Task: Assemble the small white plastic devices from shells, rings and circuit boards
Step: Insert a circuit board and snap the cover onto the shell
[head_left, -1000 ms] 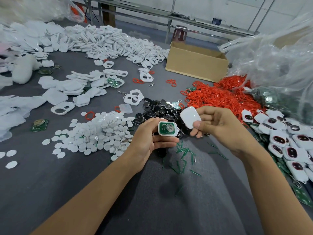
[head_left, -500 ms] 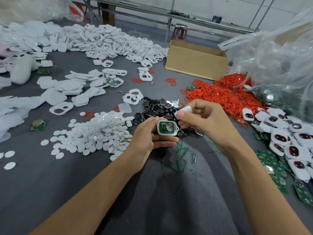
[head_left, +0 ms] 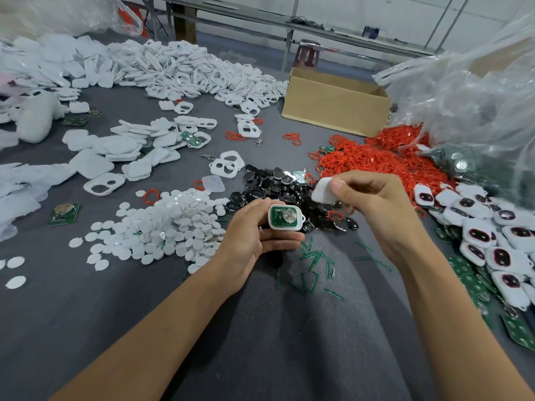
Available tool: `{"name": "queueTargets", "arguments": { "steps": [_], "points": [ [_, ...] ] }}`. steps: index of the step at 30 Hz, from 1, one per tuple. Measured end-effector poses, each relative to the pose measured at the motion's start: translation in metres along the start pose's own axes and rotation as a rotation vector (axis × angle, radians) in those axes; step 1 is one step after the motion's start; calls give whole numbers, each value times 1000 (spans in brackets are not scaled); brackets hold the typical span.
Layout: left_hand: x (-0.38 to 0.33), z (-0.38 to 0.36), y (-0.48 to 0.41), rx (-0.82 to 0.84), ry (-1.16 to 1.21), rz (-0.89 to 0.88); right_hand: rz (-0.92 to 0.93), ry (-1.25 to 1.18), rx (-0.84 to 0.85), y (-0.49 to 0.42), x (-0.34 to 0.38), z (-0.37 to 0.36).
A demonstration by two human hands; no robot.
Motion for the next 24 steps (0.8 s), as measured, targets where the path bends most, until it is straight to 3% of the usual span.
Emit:
{"name": "queueTargets", "arguments": {
  "steps": [4,9,15,24],
  "points": [
    [-1,1,0,2,27,2,-56,-103,-89,2,-6,5],
    [-1,0,0,-3,49,6,-146,-127,-53,8,-15,-4],
    [0,0,-1,-5,35,8,-219,-382,-30,12,-16,-27],
    [1,-1,0,-16,-68,-43,-192,-227,-30,15,-30,-44]
  ]
}}
Point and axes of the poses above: each hand's wrist, its own y-axis away from the middle knuckle, its own z-axis out of the back of the hand, x = y × z, the point moved 2 cm from there along -y, towards the middle knuckle, and after that the axes turned 9 degrees about z, right-handed, at the moved point
